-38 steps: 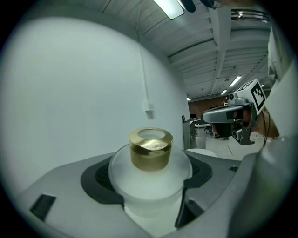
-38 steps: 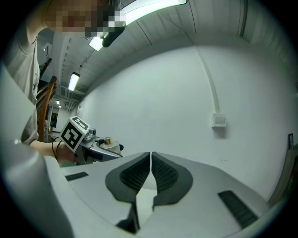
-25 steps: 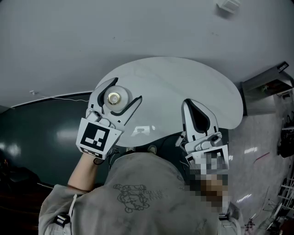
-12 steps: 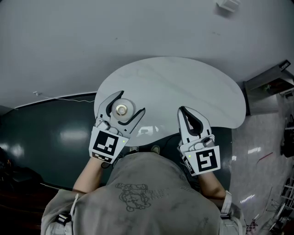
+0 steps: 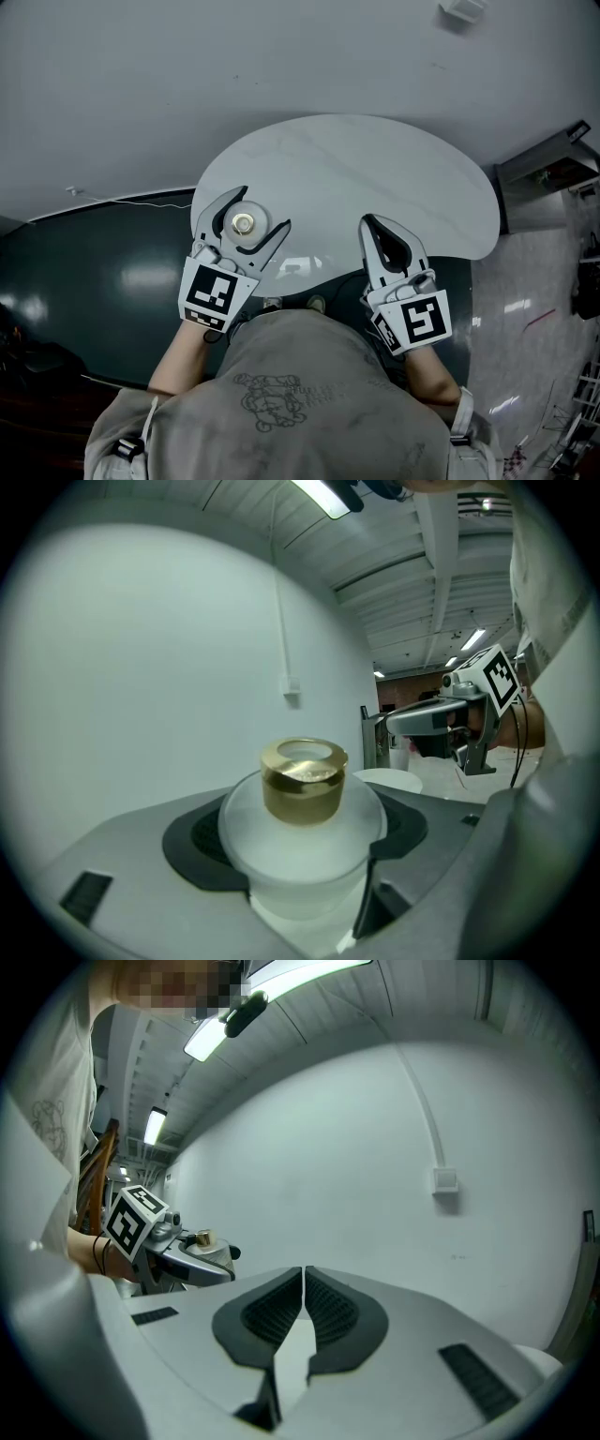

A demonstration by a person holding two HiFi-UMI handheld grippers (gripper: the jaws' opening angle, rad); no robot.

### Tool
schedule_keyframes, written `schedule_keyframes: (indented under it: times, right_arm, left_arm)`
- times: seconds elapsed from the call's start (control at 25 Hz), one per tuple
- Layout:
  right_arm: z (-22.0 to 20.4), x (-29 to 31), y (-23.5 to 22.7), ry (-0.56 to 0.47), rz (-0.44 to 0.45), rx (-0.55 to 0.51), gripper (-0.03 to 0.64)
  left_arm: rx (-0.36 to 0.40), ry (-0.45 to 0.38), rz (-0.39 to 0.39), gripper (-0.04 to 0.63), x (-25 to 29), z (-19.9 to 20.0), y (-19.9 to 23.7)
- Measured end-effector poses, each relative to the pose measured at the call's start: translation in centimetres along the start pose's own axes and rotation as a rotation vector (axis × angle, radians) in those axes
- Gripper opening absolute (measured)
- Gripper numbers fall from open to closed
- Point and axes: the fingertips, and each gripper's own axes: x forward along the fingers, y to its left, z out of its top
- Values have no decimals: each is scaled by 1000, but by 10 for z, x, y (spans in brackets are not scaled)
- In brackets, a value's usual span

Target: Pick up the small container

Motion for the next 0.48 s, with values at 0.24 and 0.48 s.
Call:
schedule_keyframes:
  times: [0.24, 0.48]
  right_arm:
    - [0, 0, 5, 5, -4, -6, 34]
    - [3, 3, 3, 6, -9, -6, 34]
  left_arm:
    - [-5, 4, -12, 344, -4, -3, -1]
    - [-11, 8, -19, 344, -3, -2, 3]
